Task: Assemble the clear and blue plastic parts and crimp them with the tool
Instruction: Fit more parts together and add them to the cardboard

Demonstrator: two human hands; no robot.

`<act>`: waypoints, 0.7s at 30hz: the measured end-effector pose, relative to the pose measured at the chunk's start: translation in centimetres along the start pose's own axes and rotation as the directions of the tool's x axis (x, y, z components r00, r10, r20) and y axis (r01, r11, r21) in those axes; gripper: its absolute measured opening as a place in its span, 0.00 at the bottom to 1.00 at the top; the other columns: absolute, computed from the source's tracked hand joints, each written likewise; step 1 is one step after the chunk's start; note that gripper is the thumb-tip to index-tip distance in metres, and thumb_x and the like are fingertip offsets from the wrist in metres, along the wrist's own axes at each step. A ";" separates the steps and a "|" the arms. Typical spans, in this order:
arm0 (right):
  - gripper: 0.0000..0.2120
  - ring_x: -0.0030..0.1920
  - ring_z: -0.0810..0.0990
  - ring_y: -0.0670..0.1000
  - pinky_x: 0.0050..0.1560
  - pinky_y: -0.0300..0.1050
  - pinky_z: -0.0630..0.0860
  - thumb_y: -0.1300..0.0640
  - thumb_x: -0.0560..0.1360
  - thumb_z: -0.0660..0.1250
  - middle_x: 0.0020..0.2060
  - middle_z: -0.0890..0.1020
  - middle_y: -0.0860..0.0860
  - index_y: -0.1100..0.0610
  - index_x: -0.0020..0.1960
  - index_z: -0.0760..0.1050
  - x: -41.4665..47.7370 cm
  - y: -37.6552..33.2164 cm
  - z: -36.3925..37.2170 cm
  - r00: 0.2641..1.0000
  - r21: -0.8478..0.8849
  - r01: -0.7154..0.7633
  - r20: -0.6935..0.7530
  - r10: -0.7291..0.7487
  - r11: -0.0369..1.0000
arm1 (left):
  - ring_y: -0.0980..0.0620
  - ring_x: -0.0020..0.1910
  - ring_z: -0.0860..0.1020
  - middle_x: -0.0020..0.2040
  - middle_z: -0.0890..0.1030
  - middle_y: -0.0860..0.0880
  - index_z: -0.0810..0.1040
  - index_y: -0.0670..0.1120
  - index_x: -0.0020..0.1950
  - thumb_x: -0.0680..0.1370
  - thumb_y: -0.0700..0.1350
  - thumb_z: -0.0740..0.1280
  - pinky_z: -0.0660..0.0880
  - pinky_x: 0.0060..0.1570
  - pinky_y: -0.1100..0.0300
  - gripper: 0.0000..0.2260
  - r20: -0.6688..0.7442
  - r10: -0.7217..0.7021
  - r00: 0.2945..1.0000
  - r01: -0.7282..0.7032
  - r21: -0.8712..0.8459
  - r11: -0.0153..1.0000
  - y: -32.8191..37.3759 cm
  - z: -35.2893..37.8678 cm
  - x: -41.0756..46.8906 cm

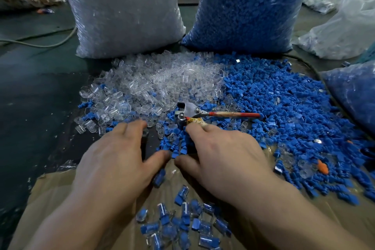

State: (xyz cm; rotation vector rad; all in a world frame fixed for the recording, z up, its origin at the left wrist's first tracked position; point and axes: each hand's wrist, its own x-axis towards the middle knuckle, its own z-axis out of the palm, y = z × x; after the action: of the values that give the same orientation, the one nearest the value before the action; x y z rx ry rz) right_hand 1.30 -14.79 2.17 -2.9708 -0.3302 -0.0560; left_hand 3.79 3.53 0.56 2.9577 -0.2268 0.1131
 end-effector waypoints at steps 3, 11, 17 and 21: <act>0.23 0.46 0.79 0.58 0.29 0.47 0.56 0.32 0.77 0.53 0.53 0.76 0.49 0.46 0.64 0.64 0.5 -0.3 0.4 1.000 -0.032 0.027 0.003 -0.026 0.999 | 0.59 0.46 0.73 0.49 0.73 0.62 0.71 0.62 0.67 0.72 0.68 0.57 0.71 0.43 0.60 0.25 -0.001 0.080 0.997 -0.079 -0.086 0.993 0.6 0.3 -0.1; 0.08 0.43 0.77 0.55 0.35 0.47 0.63 0.46 0.82 0.56 0.47 0.74 0.48 0.49 0.55 0.69 0.7 0.2 0.4 0.999 0.063 0.045 -0.008 -0.044 0.997 | 0.69 0.42 0.74 0.38 0.76 0.64 0.77 0.62 0.57 0.73 0.58 0.65 0.66 0.37 0.69 0.13 -0.033 0.106 0.994 -0.111 -0.334 0.936 0.6 0.3 -0.4; 0.03 0.35 0.67 0.51 0.33 0.45 0.62 0.54 0.80 0.59 0.44 0.74 0.47 0.49 0.52 0.71 0.8 0.5 0.6 1.000 0.057 0.028 -0.007 -0.027 0.998 | 0.65 0.41 0.72 0.43 0.74 0.63 0.76 0.58 0.63 0.79 0.51 0.63 0.65 0.38 0.68 0.13 -0.057 0.024 0.998 -0.039 -0.279 0.959 0.8 0.8 -0.3; 0.05 0.34 0.67 0.52 0.31 0.45 0.62 0.53 0.80 0.59 0.42 0.73 0.47 0.48 0.52 0.73 0.8 0.7 0.7 0.999 0.031 0.034 -0.006 -0.034 0.999 | 0.64 0.41 0.74 0.43 0.76 0.64 0.76 0.59 0.58 0.79 0.53 0.61 0.68 0.38 0.65 0.10 -0.071 -0.050 0.996 0.027 -0.301 0.953 0.8 0.6 -0.4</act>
State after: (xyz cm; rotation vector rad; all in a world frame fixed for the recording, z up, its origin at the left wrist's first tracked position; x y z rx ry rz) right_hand 2.23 -15.15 1.42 -2.9343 -0.3781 -0.0618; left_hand 3.27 2.68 0.10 2.6476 -0.1594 0.1717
